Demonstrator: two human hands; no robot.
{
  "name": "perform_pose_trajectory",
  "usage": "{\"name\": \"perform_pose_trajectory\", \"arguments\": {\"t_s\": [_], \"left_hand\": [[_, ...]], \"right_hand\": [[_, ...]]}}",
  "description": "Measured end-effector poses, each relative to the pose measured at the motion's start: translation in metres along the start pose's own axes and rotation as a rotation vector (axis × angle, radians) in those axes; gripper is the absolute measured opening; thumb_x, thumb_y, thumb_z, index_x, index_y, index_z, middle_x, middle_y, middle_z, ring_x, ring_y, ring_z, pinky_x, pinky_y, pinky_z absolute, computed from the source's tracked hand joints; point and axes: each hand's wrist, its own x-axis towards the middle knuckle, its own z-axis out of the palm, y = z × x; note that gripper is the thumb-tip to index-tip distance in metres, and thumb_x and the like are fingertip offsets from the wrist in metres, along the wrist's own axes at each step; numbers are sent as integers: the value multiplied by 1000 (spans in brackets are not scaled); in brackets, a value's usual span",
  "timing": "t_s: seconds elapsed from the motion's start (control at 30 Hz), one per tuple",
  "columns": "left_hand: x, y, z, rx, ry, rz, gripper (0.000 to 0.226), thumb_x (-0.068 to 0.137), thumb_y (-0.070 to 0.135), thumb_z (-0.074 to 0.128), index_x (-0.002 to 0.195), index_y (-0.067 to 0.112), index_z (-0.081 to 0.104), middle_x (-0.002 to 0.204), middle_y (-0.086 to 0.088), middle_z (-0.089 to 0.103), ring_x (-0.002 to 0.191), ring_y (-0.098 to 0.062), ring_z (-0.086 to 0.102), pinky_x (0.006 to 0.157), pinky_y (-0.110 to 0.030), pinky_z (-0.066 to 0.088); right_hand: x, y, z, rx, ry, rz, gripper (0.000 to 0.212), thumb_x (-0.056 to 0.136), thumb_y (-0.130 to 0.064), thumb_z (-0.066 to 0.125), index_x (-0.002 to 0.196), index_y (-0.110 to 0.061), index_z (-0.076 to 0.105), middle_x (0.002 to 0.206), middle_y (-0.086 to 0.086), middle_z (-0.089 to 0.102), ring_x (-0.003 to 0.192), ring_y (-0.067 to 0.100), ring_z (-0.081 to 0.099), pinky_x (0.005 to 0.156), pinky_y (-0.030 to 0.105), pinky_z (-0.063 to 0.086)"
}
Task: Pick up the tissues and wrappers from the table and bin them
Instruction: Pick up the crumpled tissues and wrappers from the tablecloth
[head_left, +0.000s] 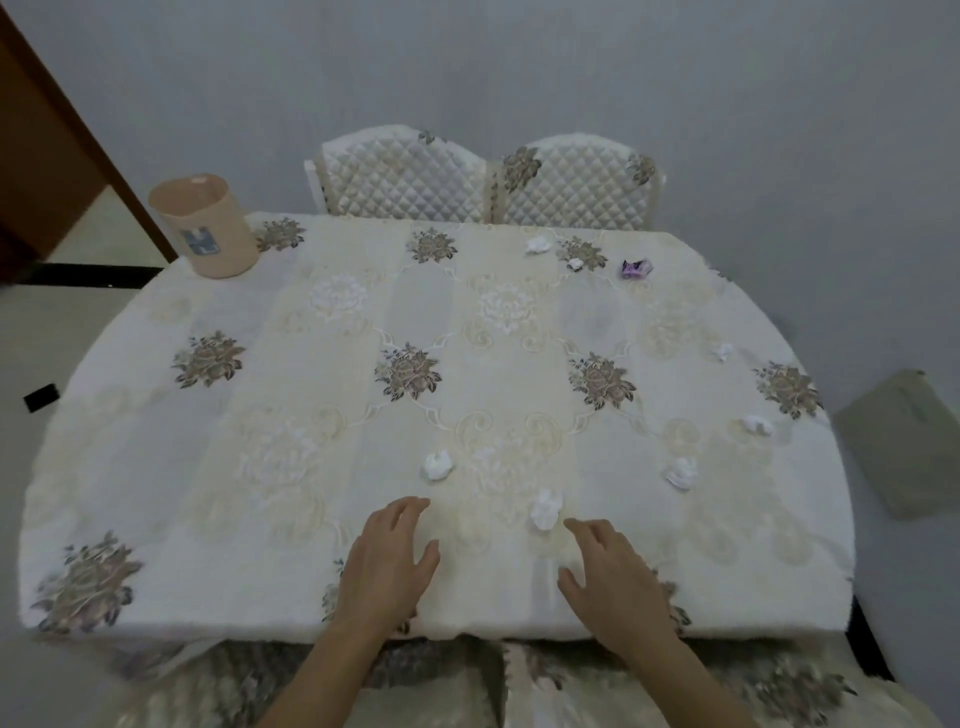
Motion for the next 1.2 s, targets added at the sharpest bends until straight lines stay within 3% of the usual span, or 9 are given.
{"name": "perform_pose_trajectory", "arguments": {"t_s": [0.3,0.53,0.63,0.73,0.87,1.0,1.2], "left_hand": [[67,-24,10,7,-65,-21,56,88,31,65,140,21,47,141,-3,45,122,-22,47,95,-35,46],[105,-32,24,-37,-140,22,61,85,30,71,142,25,48,133,-2,48,113,-21,48,90,-26,40],[112,-31,30,-33,-127,15,56,86,29,71,139,23,52,123,-2,54,104,-21,49,85,-27,41],[118,-30,31,-36,-104,-10,46,89,31,67,133,24,58,114,2,57,97,-17,49,78,-24,39],[123,-26,31,-48,-68,-2,23,89,30,67,109,21,69,95,8,55,86,-14,50,66,-20,33],[123,-26,33,-41,-48,7,21,86,27,70,106,20,69,94,7,55,84,-15,51,66,-22,36],[118,-22,34,-89,-49,-73,20,85,27,70,102,17,69,87,8,54,77,-11,51,62,-12,32]], "right_hand": [[65,7,26,45,-42,28,71,87,-49,63,147,-24,38,138,2,47,118,23,52,89,35,53],[79,8,47,16,15,78,59,70,-41,80,123,-23,62,108,1,62,93,23,59,69,32,53],[82,13,52,34,56,61,51,66,-37,87,111,-23,66,97,0,63,86,22,60,61,30,52],[87,17,53,73,102,51,42,69,-36,86,106,-25,68,99,-2,59,84,18,57,57,26,49],[96,19,54,111,127,26,38,73,-39,83,105,-27,66,105,-3,58,88,18,56,59,26,49],[102,19,55,110,135,-19,46,72,-32,85,113,-25,66,99,-1,62,85,20,58,61,29,51],[109,19,57,158,140,-8,29,77,-28,81,104,-24,72,90,-2,64,81,21,58,62,32,49]]}}
